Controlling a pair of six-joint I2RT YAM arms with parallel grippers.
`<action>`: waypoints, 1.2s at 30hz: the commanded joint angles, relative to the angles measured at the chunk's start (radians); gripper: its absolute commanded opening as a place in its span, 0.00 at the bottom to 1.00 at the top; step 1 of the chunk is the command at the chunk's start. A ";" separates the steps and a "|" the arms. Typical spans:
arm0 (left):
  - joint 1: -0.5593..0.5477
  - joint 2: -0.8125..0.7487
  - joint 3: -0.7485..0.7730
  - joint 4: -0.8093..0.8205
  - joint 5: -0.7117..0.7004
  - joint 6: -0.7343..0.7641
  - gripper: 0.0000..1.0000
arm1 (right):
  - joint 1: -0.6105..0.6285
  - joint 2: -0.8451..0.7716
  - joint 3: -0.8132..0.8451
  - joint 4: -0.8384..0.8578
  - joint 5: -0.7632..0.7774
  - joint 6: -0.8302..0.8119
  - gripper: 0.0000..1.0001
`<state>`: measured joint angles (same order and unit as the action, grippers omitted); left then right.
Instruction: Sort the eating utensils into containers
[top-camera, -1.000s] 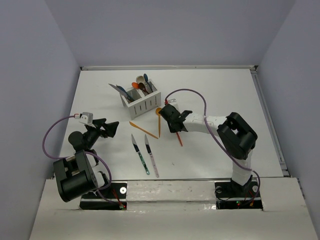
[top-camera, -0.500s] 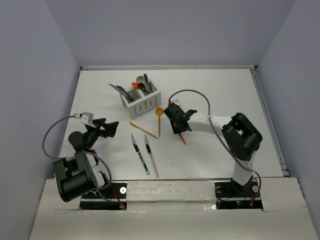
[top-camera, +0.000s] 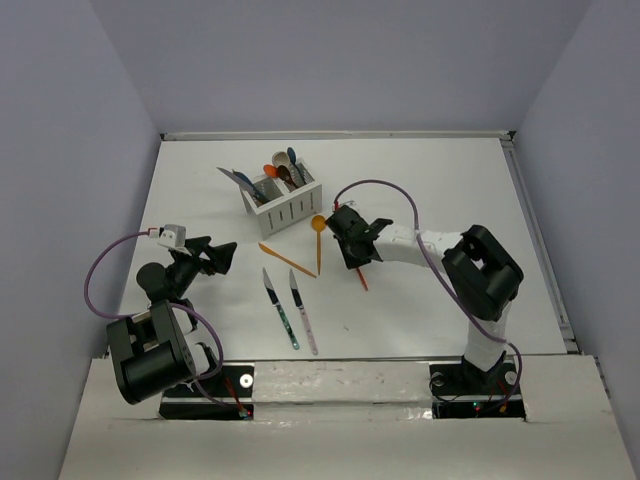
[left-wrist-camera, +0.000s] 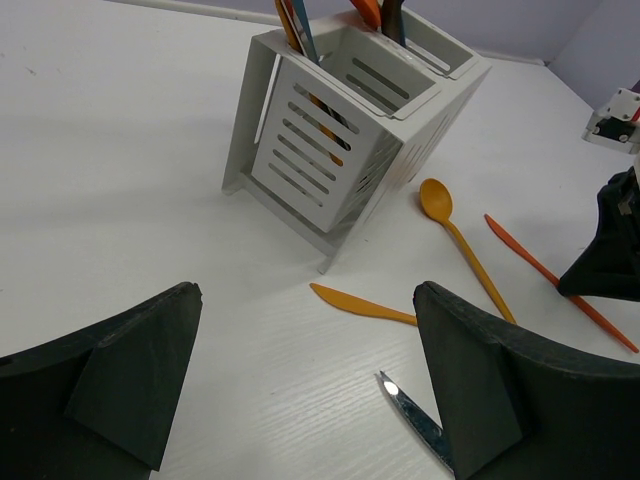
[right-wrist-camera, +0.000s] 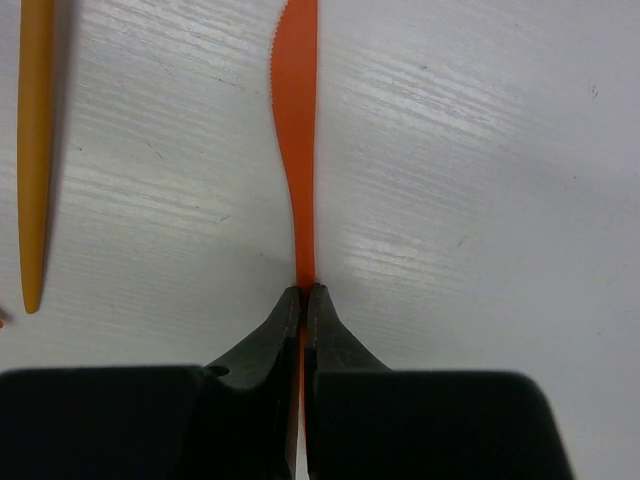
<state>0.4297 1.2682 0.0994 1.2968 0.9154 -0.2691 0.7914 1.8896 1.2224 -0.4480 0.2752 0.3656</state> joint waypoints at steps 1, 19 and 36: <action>0.004 -0.029 -0.004 0.366 0.000 0.028 0.99 | 0.002 0.020 -0.052 -0.046 -0.007 -0.001 0.00; 0.003 -0.024 -0.006 0.372 -0.027 0.033 0.99 | 0.086 -0.380 -0.080 0.909 -0.025 -0.560 0.00; 0.000 -0.012 -0.001 0.366 -0.027 0.039 0.99 | 0.086 0.397 0.644 1.211 -0.404 -0.700 0.00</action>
<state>0.4294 1.2594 0.0986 1.2964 0.8852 -0.2516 0.8719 2.2349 1.7557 0.6964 -0.0612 -0.3298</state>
